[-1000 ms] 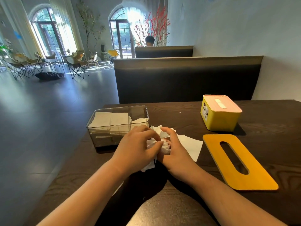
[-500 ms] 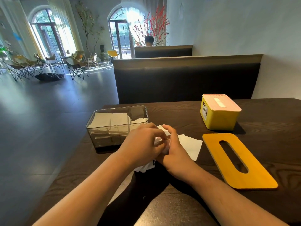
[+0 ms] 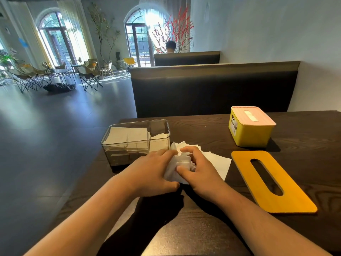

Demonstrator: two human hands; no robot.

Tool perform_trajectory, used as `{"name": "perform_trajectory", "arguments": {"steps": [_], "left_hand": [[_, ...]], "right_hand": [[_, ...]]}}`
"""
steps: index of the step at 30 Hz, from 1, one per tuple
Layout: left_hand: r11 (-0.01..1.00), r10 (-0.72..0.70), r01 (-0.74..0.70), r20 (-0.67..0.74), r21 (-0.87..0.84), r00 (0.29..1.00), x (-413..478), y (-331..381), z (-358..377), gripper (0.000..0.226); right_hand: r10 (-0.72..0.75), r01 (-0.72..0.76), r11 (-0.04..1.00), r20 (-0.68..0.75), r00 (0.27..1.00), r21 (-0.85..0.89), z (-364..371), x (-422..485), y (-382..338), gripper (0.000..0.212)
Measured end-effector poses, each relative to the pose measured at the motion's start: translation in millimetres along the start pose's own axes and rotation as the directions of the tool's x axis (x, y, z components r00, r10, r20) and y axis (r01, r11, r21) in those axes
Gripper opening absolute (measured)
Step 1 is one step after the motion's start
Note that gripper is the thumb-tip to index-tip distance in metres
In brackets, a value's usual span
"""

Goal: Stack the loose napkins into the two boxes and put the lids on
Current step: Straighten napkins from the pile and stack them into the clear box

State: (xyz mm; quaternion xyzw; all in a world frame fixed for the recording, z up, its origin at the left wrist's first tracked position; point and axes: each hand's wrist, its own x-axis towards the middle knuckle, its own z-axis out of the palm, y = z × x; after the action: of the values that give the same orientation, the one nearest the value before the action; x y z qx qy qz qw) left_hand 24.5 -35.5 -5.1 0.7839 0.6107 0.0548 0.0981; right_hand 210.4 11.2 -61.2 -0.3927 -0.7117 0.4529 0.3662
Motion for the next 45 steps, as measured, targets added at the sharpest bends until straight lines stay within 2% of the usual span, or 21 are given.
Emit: {"name": "perform_trajectory", "arguments": {"steps": [2, 5, 8, 14, 19, 23, 26, 29, 31, 33, 35, 38, 42, 45], "left_hand": [[0.999, -0.011, 0.010, -0.031, -0.032, 0.999, 2, -2, 2, 0.074], [0.978, -0.066, 0.053, -0.057, -0.201, 0.996, 8, -7, 4, 0.048], [0.944, -0.095, 0.085, -0.015, -0.317, 0.995, 12, -11, 3, 0.041], [0.915, -0.133, 0.104, -0.049, -0.390, 0.990, 18, -17, 9, 0.037], [0.880, -0.163, 0.105, -0.086, -0.464, 0.983, 19, -18, 17, 0.032], [0.858, -0.176, 0.100, -0.105, -0.503, 0.979, 18, -18, 20, 0.042], [0.864, -0.170, 0.088, -0.124, -0.495, 0.978, 19, -18, 22, 0.046], [0.852, -0.188, 0.084, -0.153, -0.516, 0.970, 22, -18, 24, 0.056], [0.840, -0.197, 0.075, -0.171, -0.538, 0.965, 24, -17, 25, 0.056], [0.837, -0.217, 0.086, -0.184, -0.540, 0.959, 28, -16, 26, 0.051], [0.838, -0.241, 0.110, -0.181, -0.535, 0.954, 29, -16, 26, 0.046], [0.813, -0.244, 0.112, -0.160, -0.572, 0.957, 29, -20, 26, 0.042], [0.781, -0.275, 0.138, -0.137, -0.609, 0.952, 25, -22, 23, 0.036], [0.745, -0.278, 0.125, -0.136, -0.655, 0.951, 17, -16, 20, 0.060]], "right_hand": [[-0.027, 0.027, 1.000, -0.029, 0.999, 0.013, -1, 2, 2, 0.031], [-0.044, 0.047, 0.999, -0.094, 0.995, 0.023, -2, 5, 4, 0.016], [-0.060, 0.071, 0.995, -0.144, 0.988, 0.068, -3, 7, 5, 0.004], [-0.191, 0.184, 0.982, -0.267, 0.945, -0.051, -5, 10, 5, 0.008], [-0.181, 0.209, 0.977, -0.374, 0.910, 0.036, -7, 7, 1, 0.005], [-0.223, 0.277, 0.961, -0.533, 0.816, 0.021, -12, 5, -5, 0.008], [-0.230, 0.337, 0.939, -0.599, 0.767, 0.072, -14, 2, -13, 0.019], [-0.220, 0.349, 0.928, -0.564, 0.796, 0.130, -17, 2, -17, 0.019], [-0.184, 0.304, 0.924, -0.428, 0.885, 0.231, -18, 2, -15, 0.008], [-0.123, 0.194, 0.931, -0.235, 0.964, 0.310, -18, 1, -13, 0.004], [-0.093, 0.122, 0.961, -0.122, 0.988, 0.249, -16, 1, -8, 0.005], [-0.059, 0.071, 0.993, -0.126, 0.990, 0.095, -7, 2, -2, 0.007], [-0.051, 0.058, 0.998, -0.211, 0.976, 0.026, -5, 6, 5, 0.008], [-0.036, 0.047, 0.998, -0.260, 0.965, 0.039, -4, 10, 11, 0.010]]}}
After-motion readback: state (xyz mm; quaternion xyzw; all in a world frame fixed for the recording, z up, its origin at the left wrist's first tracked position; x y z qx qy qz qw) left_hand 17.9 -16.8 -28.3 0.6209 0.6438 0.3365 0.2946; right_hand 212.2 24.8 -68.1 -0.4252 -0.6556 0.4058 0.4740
